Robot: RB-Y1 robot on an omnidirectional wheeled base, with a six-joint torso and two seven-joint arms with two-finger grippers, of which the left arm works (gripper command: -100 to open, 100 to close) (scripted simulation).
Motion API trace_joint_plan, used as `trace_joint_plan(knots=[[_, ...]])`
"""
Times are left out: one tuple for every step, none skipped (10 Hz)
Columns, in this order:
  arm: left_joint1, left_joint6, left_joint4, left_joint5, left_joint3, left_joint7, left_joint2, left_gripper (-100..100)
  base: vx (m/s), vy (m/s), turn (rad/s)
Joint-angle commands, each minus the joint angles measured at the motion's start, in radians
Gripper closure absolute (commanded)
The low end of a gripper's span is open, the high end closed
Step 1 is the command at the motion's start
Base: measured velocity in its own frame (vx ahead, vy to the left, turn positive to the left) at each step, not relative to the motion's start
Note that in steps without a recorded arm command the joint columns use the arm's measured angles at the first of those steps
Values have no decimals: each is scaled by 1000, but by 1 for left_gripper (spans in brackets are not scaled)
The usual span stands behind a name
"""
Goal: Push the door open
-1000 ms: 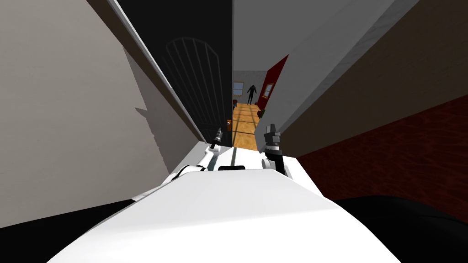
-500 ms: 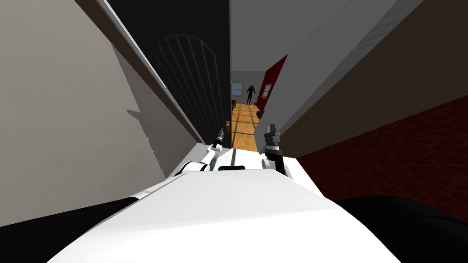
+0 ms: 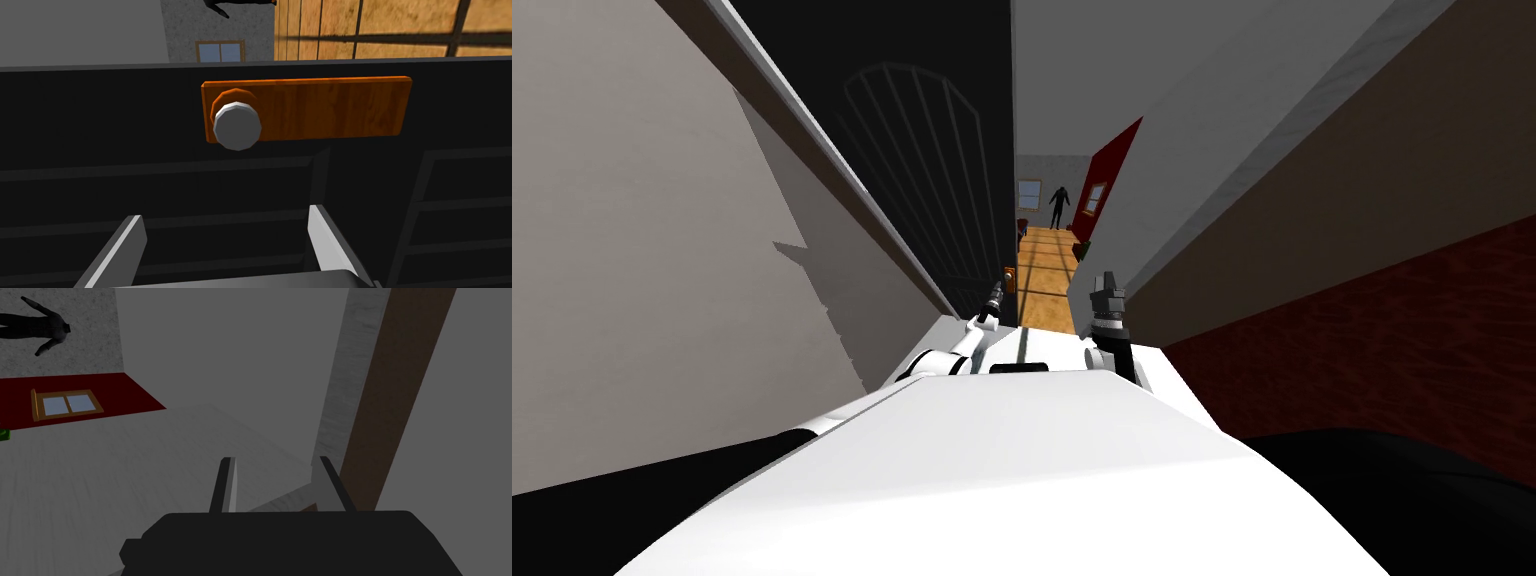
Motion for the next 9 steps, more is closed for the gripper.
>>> trace_joint_plan(knots=[[5,5,-10,0,0,1,14,-100,144,-38,-19],[4,5,-9,1,2,0,21,-100,169,-29,-15],[4,5,-8,1,4,0,25,-100,174,-31,-23],[4,5,-7,2,5,-1,27,-100,182,-31,-17],[4,5,-6,3,7,-1,25,-100,219,-49,-28],[3,5,-5,3,9,-2,22,-100,216,-44,-20],[3,5,-4,4,11,-3,13,-100,199,-41,-23],[3,5,-3,5,13,-3,3,-100,192,-59,-27],[5,6,-6,4,12,-4,8,-100,85,-29,0]])
